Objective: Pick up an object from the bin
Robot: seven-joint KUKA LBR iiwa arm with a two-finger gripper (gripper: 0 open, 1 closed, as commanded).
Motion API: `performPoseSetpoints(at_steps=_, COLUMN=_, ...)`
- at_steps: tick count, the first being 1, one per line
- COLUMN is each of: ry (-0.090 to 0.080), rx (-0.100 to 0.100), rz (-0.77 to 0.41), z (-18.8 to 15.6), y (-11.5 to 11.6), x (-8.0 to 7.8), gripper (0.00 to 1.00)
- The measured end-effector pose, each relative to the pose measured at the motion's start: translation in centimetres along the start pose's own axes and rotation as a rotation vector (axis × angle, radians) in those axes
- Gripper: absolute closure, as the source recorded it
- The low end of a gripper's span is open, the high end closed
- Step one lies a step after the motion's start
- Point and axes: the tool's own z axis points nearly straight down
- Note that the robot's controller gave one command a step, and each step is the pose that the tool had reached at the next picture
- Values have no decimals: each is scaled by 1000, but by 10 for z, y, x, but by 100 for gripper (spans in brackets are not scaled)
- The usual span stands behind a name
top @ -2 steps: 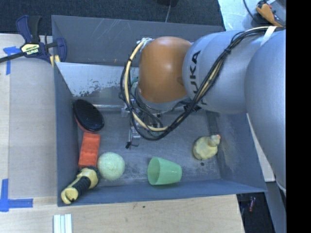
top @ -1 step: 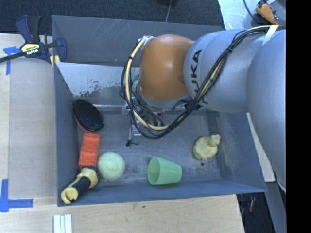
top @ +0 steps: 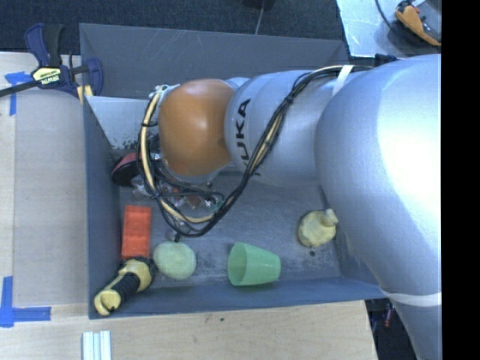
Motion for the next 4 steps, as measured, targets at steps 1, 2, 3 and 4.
performPoseSetpoints(at_steps=1, ry=12, rx=-7, rz=284, z=-56, y=-18, x=-36, gripper=0)
performPoseSetpoints(at_steps=2, ry=3, rx=-7, rz=-288, z=-30, y=33, x=-7, gripper=0)
performPoseSetpoints(at_steps=3, ry=5, rx=-9, rz=-186, z=0, y=31, x=0, gripper=0)
performPoseSetpoints(at_steps=4, ry=-9, rx=-4, rz=-586, z=0, y=39, x=-8, gripper=100)
